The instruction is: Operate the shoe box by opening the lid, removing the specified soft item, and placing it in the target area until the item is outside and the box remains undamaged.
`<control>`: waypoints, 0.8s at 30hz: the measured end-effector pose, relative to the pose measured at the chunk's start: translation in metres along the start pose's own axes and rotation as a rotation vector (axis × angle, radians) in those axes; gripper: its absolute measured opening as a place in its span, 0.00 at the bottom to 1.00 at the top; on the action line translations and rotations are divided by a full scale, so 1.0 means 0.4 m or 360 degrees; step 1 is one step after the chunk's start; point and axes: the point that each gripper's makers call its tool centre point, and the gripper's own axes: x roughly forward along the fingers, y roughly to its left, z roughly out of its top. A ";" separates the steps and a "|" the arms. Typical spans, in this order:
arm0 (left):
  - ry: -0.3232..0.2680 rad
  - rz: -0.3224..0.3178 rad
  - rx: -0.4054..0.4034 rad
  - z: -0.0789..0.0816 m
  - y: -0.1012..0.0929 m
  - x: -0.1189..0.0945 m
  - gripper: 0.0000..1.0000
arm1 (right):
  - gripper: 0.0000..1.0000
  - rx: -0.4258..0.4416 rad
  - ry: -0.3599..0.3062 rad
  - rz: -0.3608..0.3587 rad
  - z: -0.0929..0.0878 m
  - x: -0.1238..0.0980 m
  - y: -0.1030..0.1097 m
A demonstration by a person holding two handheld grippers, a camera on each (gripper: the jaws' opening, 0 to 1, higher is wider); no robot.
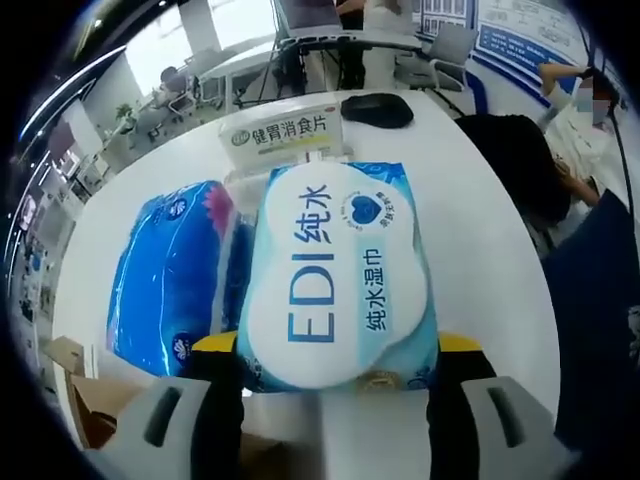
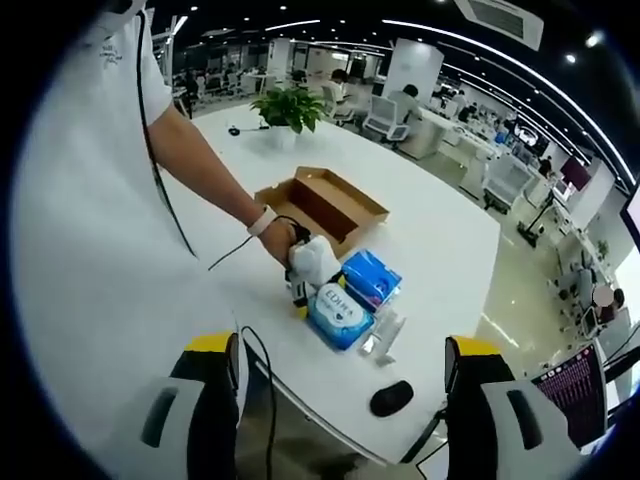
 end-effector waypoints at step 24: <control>-0.0132 -0.0047 0.0021 0.029 -0.017 -0.052 0.95 | 0.87 -0.0022 0.0019 -0.0003 0.013 0.025 0.005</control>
